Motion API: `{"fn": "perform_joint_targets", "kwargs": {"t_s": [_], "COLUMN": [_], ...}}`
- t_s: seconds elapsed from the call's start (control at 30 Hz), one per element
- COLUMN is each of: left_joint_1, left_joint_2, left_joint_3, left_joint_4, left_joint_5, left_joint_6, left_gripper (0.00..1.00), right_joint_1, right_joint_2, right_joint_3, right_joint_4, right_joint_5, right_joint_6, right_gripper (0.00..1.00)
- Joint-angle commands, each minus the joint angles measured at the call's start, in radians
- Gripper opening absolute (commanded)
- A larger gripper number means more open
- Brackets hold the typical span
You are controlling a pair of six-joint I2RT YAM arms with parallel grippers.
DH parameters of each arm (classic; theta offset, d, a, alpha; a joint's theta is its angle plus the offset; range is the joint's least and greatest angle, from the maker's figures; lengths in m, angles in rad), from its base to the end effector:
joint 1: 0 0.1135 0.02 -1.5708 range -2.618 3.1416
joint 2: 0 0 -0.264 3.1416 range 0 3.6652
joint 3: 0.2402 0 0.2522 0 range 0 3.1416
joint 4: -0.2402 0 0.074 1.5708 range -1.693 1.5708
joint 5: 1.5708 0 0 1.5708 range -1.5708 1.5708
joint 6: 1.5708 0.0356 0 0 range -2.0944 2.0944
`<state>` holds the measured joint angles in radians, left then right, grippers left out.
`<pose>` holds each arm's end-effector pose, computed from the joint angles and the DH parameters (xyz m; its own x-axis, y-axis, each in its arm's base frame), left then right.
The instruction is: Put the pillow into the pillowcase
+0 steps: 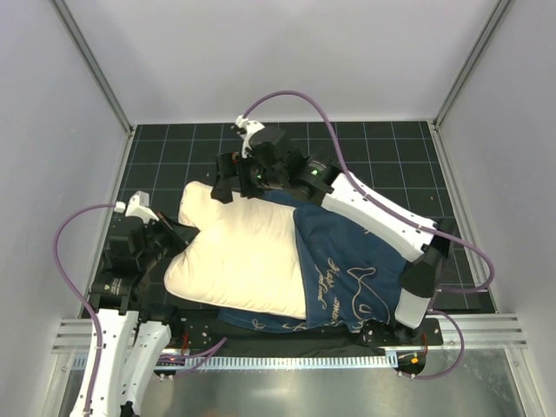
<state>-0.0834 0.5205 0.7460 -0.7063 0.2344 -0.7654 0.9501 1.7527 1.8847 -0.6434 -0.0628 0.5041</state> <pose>0.1115 -0.0176 0.3078 -0.5307 -0.6319 -0.5649 -0.1129 0.7133 -0.6917 0.2298 0.3252 0.4113 -0.6568 -0.0897 -0.7488 -0.6013 0.6616 0.4481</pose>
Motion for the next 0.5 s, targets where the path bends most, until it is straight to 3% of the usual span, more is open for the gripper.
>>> {"fn": "perform_joint_targets", "kwargs": {"t_s": [0.0,0.1,0.23,0.47], "left_joint_1": [-0.006,-0.006,-0.006,-0.007], "left_joint_2": [0.0,-0.001,0.013,0.041], "left_joint_3": [-0.003,-0.016,-0.011,-0.004], "left_joint_4": [0.094,0.103,0.107,0.107], "left_joint_5": [0.023,0.026,0.054,0.105], "left_joint_6": [-0.012,-0.008,0.005,0.037], "left_gripper": [0.0,0.0,0.0,0.0], "right_joint_1": [0.024,0.035,0.038,0.016], "right_joint_2": [0.091,0.171,0.26,0.314], "right_joint_3": [0.115,0.2,0.295,0.269], "right_joint_4": [0.027,0.021,0.025,0.114], "right_joint_5": [0.012,0.021,0.038,-0.069], "right_joint_6": [0.031,0.022,-0.115,-0.22], "right_gripper": [1.0,1.0,1.0,1.0]}}
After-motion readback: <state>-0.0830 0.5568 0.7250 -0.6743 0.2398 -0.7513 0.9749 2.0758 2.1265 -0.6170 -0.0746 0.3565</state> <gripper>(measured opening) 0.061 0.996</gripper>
